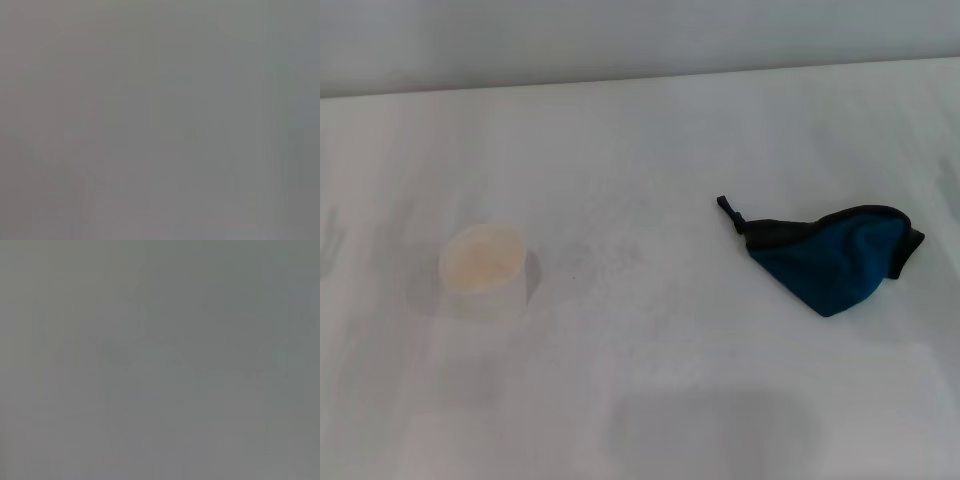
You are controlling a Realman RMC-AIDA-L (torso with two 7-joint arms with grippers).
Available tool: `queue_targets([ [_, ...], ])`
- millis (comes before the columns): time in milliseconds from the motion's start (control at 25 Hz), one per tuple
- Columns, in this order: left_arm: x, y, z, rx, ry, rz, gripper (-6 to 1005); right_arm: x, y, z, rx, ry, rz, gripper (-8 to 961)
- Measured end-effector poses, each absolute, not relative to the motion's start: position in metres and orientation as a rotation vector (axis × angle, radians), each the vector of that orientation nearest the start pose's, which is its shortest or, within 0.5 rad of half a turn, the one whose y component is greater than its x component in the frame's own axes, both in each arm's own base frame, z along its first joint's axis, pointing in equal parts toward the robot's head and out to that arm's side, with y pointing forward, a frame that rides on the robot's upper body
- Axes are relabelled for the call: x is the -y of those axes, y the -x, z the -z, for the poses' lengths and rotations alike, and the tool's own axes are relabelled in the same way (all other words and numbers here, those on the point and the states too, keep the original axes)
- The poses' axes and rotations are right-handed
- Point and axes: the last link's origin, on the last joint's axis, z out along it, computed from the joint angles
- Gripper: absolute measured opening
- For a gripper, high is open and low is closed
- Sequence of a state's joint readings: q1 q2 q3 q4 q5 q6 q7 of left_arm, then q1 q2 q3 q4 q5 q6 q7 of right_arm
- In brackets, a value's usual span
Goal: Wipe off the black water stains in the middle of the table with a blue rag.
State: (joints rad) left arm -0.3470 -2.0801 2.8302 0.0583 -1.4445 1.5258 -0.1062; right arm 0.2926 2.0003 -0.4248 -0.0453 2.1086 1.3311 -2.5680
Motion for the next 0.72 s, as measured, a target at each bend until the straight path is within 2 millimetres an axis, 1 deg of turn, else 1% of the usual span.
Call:
queue_targets([
  [200,-0.29,0.34,-0.023,0.333,1.45,0.742,868,-0.269,-0.402,-0.055,-0.735,1.435,-0.805,675],
  [720,-0.294,0.338,-0.026,0.328,1.432,0.749,868,-0.275,-0.398,-0.052,-0.736,1.441,-0.815,675],
])
